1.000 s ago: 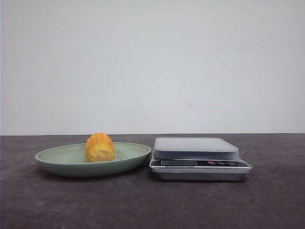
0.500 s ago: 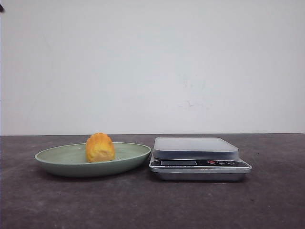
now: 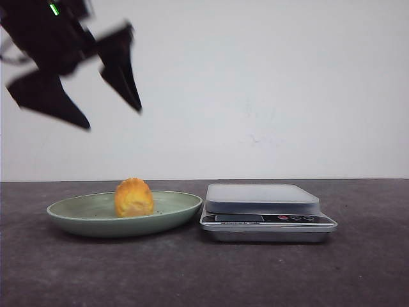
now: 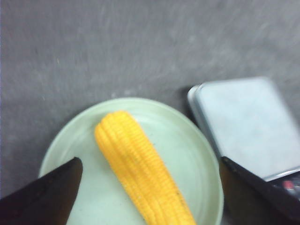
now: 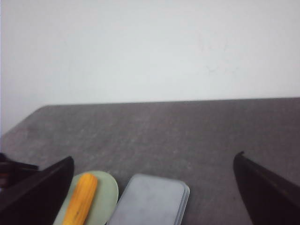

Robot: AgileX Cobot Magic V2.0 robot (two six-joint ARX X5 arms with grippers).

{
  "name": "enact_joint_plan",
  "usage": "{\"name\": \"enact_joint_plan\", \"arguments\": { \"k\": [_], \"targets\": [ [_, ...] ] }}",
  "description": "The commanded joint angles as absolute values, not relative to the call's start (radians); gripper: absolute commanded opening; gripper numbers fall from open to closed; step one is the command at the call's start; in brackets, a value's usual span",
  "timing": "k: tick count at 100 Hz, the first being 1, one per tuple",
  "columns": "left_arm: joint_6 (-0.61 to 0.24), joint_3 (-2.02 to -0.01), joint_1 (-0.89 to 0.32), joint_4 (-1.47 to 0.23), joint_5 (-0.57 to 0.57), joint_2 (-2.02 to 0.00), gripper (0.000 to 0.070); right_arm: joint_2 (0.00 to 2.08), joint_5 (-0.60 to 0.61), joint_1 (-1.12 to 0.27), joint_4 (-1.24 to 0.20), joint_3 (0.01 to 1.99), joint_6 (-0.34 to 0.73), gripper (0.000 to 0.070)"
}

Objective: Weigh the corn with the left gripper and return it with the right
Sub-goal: 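Lower the left gripper onto the yellow corn cob on the plate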

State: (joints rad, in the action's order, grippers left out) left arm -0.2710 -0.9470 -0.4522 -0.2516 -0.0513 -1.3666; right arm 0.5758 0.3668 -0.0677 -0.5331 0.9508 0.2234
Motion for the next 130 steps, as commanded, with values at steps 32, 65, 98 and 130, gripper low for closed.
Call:
{"name": "enact_joint_plan", "arguments": {
  "k": [32,65,98,130],
  "targets": [
    [-0.334,-0.961,-0.529,-0.185,0.013,-1.626,0.0556,0.580,0.366,-0.092,-0.536,0.962,0.199,0.0700],
    [-0.353,-0.961,-0.551,-0.182,0.055,-1.663,0.0218,0.580,0.366,-0.092,-0.536,0.962,0.199,0.0700],
    [-0.353,-0.976,-0.554,-0.205,0.049,-1.619,0.0004,0.580,0.358,-0.092,-0.550,0.962,0.201,0.0700],
    [-0.351,-1.087,-0.604,-0.286,-0.043,-1.390,0.0005,0.580,0.337,-0.092,-0.551,0.962,0.202,0.0700]
  ]
}}
